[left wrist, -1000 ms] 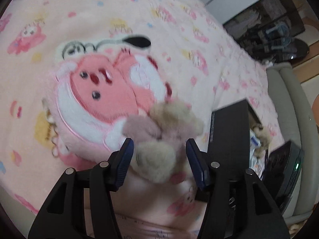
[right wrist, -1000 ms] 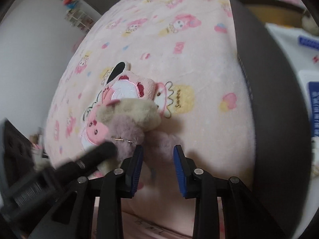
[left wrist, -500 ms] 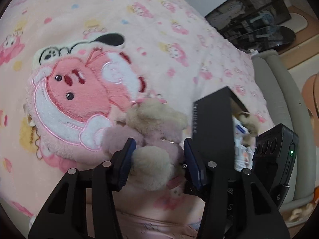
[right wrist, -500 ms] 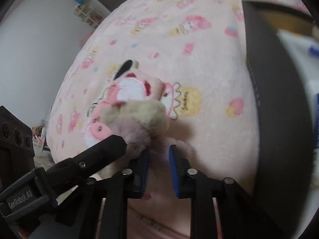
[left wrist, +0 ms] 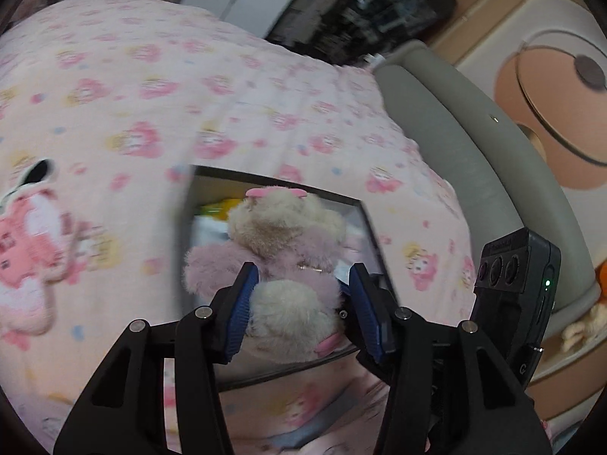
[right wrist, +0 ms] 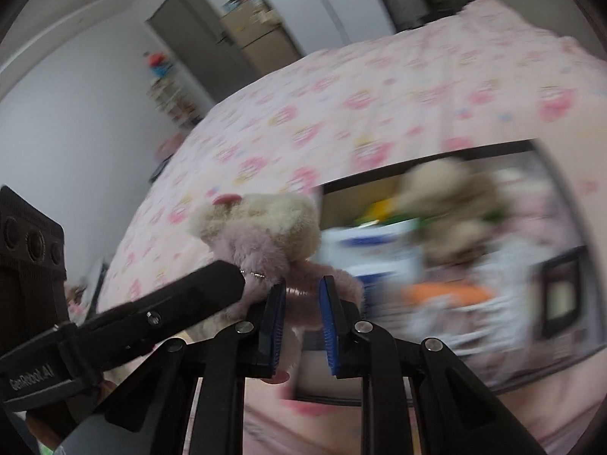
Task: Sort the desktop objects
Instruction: 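Lift the beige plush and carry it over the black box, then lower the beige plush into the box and open the left gripper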
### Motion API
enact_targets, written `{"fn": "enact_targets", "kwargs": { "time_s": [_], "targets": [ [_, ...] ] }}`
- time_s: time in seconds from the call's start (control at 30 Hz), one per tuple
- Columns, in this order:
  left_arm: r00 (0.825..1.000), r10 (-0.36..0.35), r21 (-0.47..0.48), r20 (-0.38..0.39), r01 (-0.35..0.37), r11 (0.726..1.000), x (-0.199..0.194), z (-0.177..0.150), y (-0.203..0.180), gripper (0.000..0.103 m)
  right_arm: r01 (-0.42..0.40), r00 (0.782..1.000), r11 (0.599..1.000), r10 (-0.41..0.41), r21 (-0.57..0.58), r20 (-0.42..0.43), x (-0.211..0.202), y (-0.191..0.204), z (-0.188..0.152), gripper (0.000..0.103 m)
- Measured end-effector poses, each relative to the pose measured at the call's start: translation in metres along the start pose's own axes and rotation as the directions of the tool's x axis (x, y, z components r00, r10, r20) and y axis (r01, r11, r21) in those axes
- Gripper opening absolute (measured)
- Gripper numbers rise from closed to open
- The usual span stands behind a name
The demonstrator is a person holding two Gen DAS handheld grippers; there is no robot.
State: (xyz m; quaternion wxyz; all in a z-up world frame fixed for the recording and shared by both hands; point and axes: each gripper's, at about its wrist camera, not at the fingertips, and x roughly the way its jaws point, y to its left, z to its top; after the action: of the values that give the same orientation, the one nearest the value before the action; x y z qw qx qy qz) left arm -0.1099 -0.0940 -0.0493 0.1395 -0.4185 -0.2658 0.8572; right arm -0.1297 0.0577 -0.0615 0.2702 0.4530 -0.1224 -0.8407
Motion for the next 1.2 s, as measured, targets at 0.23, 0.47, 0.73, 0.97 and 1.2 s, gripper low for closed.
{"fn": "enact_targets", "kwargs": {
  "time_s": [0.23,0.47,0.73,0.97,1.2],
  "targets": [
    [0.996,-0.052,0.090,-0.076,0.058,0.994,0.088,0.013,-0.083,0.048,0.148,0.986,0.987,-0.153,0.068,0.073,-0.041,-0.102,0.034,0.017],
    [0.987,-0.099,0.043,-0.124,0.105,0.994,0.134,0.012,-0.082,0.039,0.177,0.980,0.980,-0.184,0.095,0.080,-0.030,-0.145,0.038,0.017],
    [0.986,-0.084,0.054,-0.142,0.092,0.994,0.144,0.010,-0.074,0.037,0.167,0.984,0.985,-0.170,0.049,0.055,-0.010,-0.153,0.035,0.017],
    [0.996,-0.012,0.029,-0.084,0.015,0.999,0.112,-0.005,-0.055,0.039,0.215,0.972,0.970,-0.224,0.117,0.074,-0.033,-0.170,0.028,0.021],
    [0.989,0.027,-0.028,-0.146,-0.032,0.999,0.131,-0.014,-0.035,0.052,0.144,0.989,0.980,-0.137,0.136,-0.062,-0.012,-0.180,0.020,0.021]
  ]
}}
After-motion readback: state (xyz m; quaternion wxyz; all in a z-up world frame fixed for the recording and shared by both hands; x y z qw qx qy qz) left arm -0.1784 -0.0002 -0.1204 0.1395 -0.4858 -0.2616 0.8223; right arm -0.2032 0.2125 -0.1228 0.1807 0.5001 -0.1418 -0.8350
